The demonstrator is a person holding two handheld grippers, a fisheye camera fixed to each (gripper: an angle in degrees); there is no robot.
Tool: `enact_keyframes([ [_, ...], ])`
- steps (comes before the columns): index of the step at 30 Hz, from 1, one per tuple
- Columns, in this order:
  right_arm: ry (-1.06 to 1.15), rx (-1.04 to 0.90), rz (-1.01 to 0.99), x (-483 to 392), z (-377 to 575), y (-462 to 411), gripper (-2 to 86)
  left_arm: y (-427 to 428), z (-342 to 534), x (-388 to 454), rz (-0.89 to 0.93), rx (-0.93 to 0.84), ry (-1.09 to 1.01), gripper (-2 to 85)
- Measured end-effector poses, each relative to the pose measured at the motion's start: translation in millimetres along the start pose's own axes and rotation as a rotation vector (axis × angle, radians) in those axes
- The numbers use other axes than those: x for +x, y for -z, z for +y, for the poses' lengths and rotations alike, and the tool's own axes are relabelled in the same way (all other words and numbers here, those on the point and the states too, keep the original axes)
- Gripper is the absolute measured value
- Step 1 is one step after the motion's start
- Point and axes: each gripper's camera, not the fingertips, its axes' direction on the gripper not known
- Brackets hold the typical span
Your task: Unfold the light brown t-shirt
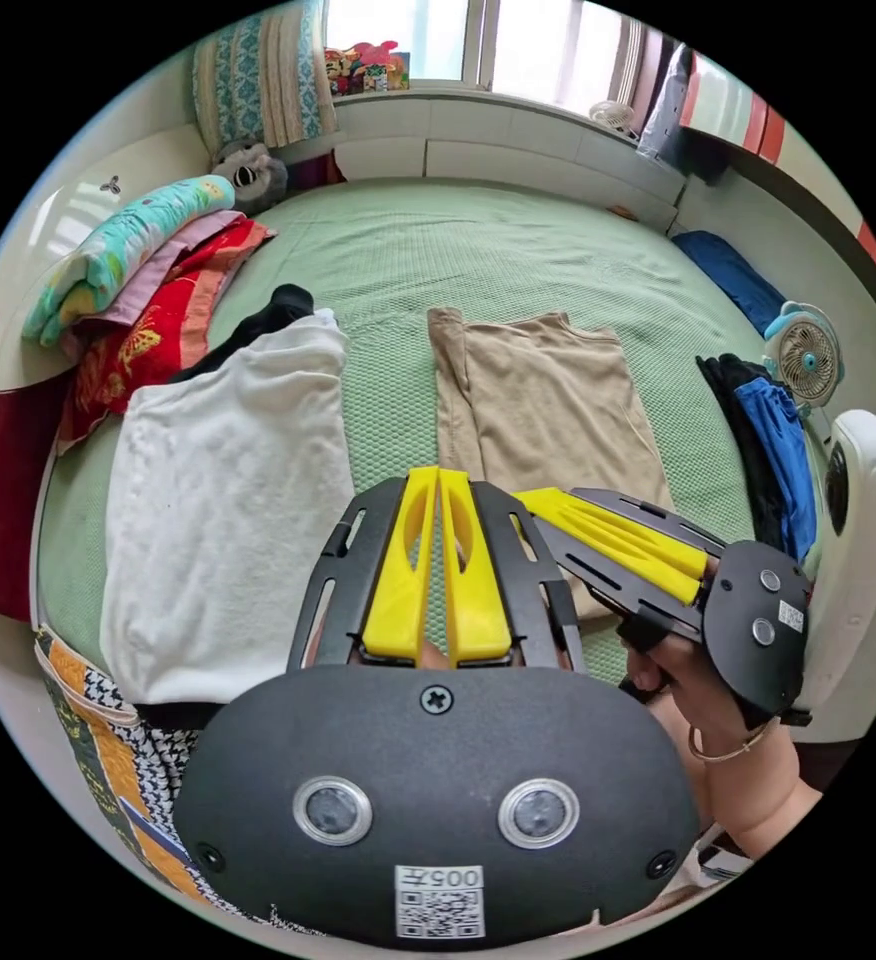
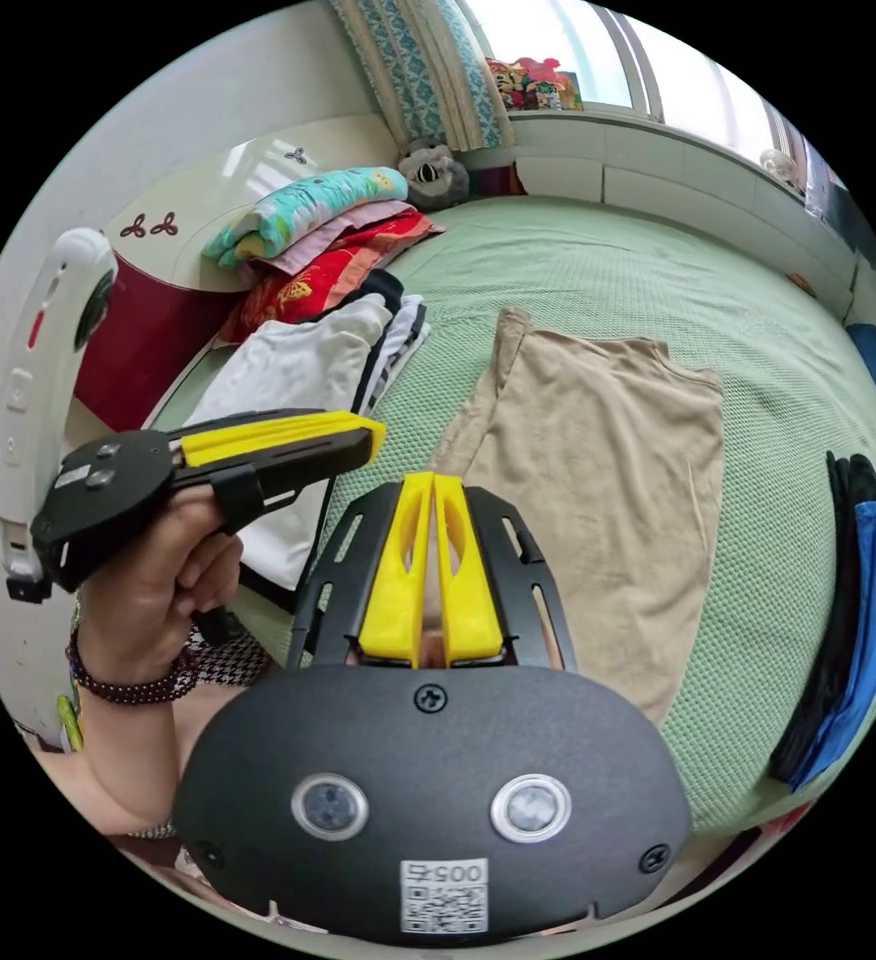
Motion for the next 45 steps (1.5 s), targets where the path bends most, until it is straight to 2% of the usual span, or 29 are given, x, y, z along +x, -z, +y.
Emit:
enact_keyframes([
  [5, 0.013, -0.013, -0.005, -11, -8, -14, -1.0, 3, -2, -21, -0.007, 0.002, 0.012, -0.5],
  [9, 0.023, 0.010, -0.084, -12, -10, -13, -0.9, 6, -3, -45, 0.035, -0.014, 0.059, -0.5],
  [15, 0.018, -0.001, 0.011, -20, -12, -24, 0.0, 9, -5, -67, 0.116, -0.003, 0.088, -0.6],
  [24, 0.013, -0.019, 0.045, -30, -17, -35, 6.8, 4, -8, -85, 0.185, -0.012, 0.114, -0.6],
  [29, 0.011, -0.057, 0.050, -31, -21, -52, 7.7, -1, -13, -86, 0.146, -0.022, 0.080, -0.6],
  [33, 0.056, -0.077, 0.129, -38, -25, -66, 8.7, -10, -16, -84, 0.108, -0.038, 0.044, -0.6],
  [36, 0.079, -0.108, 0.132, -40, -28, -78, 12.5, -19, -20, -83, 0.111, -0.067, 0.038, -0.6],
  [39, 0.044, -0.135, 0.048, -35, -31, -88, 17.9, -23, -25, -78, 0.124, -0.064, 0.015, -0.6],
  [45, 0.067, -0.125, 0.087, -42, -32, -97, 17.1, -31, -31, -77, 0.131, -0.066, 0.011, -0.6],
])
